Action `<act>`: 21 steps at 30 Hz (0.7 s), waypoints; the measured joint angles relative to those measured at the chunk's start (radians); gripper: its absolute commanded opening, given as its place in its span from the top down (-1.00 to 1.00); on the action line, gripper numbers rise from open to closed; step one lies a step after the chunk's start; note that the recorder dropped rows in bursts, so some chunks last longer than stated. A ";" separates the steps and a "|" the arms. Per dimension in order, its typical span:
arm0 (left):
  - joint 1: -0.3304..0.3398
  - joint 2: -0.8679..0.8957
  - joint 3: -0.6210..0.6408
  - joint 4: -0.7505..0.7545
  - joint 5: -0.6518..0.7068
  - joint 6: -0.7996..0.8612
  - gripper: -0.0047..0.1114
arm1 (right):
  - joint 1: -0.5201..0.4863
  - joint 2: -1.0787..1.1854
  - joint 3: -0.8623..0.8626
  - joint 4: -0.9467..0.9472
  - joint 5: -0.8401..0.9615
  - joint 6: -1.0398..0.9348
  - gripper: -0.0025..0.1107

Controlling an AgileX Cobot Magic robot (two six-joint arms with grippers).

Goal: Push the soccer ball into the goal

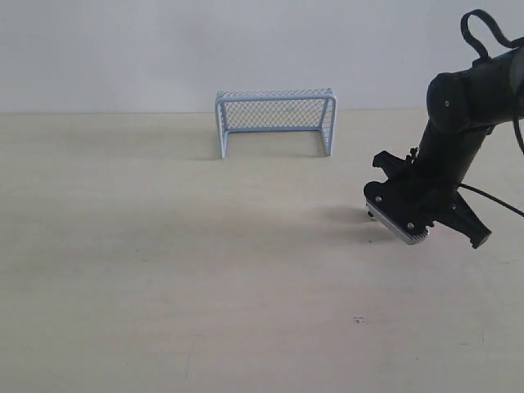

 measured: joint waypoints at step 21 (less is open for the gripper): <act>0.000 0.000 0.000 0.000 0.000 0.000 0.81 | 0.075 0.073 -0.157 0.200 -0.358 -0.131 0.96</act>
